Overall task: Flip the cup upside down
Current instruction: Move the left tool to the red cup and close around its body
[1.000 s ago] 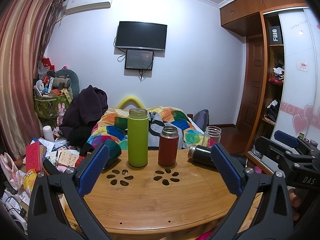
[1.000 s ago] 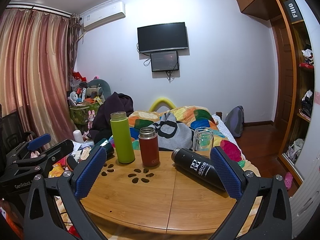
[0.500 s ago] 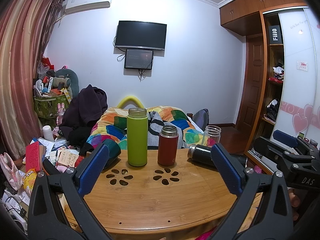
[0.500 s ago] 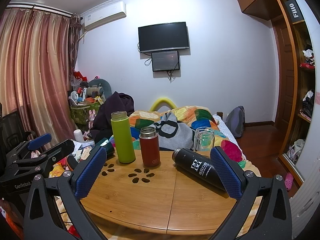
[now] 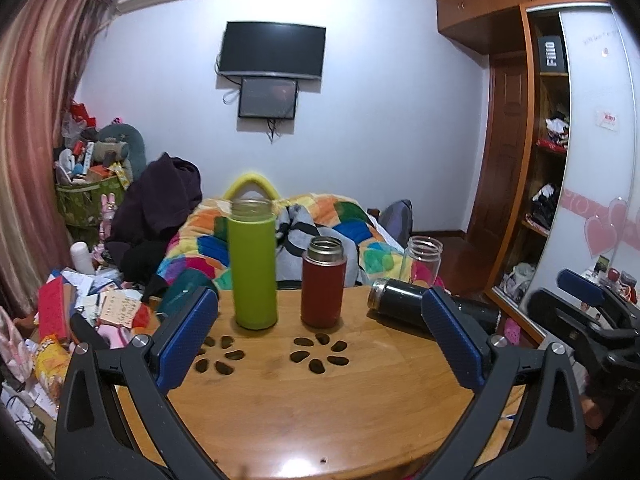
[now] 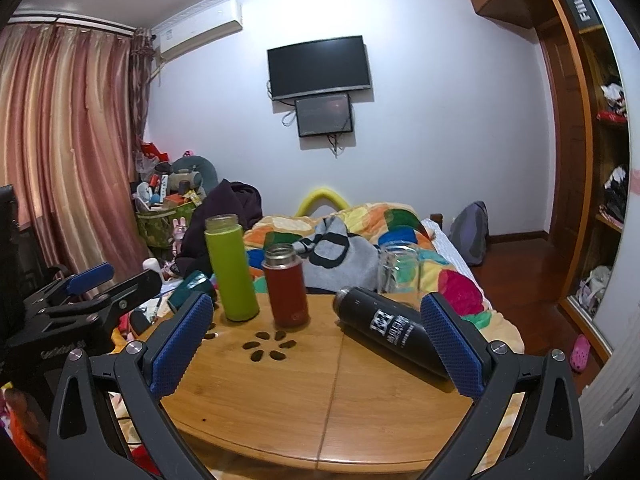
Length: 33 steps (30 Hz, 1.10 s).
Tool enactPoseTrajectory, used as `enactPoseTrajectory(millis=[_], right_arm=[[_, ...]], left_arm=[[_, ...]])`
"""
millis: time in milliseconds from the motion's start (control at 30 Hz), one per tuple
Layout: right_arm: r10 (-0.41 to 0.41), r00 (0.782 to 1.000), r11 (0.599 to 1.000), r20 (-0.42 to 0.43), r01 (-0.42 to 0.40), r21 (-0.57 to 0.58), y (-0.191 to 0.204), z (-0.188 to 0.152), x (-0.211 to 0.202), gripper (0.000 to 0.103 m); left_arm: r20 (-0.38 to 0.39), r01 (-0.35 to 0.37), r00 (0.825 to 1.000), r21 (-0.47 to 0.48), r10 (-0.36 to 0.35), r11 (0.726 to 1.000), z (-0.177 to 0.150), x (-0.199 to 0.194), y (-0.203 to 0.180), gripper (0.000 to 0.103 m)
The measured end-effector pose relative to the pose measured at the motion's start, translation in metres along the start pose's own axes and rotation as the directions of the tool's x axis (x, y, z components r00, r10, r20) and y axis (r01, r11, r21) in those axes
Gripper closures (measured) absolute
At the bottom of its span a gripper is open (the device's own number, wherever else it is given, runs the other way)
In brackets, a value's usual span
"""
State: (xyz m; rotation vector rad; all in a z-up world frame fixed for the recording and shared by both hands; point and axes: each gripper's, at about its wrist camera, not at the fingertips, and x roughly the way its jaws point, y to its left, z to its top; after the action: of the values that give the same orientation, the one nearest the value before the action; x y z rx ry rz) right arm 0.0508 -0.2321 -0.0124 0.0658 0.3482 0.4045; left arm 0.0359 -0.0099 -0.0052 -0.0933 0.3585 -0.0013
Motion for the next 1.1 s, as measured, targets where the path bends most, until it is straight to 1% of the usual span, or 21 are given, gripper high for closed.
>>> enactPoseTrajectory(millis=[100,233,300,333,433,600,700,767,967,1100], right_arm=[[-0.017,1.0,1.0,-0.016,0.018,0.019,-0.015,-0.005,0.007,0.0],[-0.035,0.999,0.999,-0.041,0.036,0.035,-0.032,-0.013,0.017,0.0],[-0.038,0.998,0.998,-0.056,0.04,0.042,-0.04,-0.018,0.023,0.0],[-0.038,0.997,0.998,-0.062,0.041,0.045,-0.043,-0.019,0.025,0.0],[-0.034,0.996,0.998,-0.085,0.039,0.058,-0.052,-0.025,0.033,0.0],[-0.028,0.993,0.996,-0.118,0.037,0.077,-0.063,-0.035,0.044,0.0],[-0.025,0.991,0.996,-0.135,0.036,0.08,-0.066,-0.039,0.049,0.0],[-0.022,0.989,0.996,-0.146,0.034,0.079,-0.066,-0.041,0.052,0.0],[-0.015,0.986,0.998,-0.166,0.026,0.065,-0.062,-0.045,0.059,0.0],[-0.013,0.986,0.999,-0.167,0.021,0.047,-0.055,-0.046,0.058,0.0]], left_arm=[[-0.034,0.012,0.999,0.01,-0.012,1.0,-0.001,0.038,-0.008,0.0],[-0.126,0.006,0.992,0.028,-0.003,1.0,-0.003,0.094,-0.015,0.0],[-0.169,-0.008,0.985,0.028,0.013,1.0,-0.005,0.123,-0.017,0.0],[-0.18,-0.017,0.983,0.031,0.023,0.999,-0.005,0.133,-0.018,0.002],[-0.219,-0.05,0.974,0.056,0.061,0.997,-0.006,0.168,-0.02,0.014],[-0.268,-0.094,0.957,0.069,0.109,0.993,-0.008,0.213,-0.018,0.017],[-0.285,-0.101,0.952,0.065,0.115,0.993,-0.008,0.228,-0.017,0.026],[-0.299,-0.095,0.948,0.063,0.11,0.993,-0.01,0.233,-0.016,0.042],[-0.312,-0.075,0.946,0.061,0.091,0.995,-0.01,0.233,-0.015,0.042],[-0.335,-0.017,0.942,0.053,0.034,0.998,-0.012,0.22,-0.015,0.042]])
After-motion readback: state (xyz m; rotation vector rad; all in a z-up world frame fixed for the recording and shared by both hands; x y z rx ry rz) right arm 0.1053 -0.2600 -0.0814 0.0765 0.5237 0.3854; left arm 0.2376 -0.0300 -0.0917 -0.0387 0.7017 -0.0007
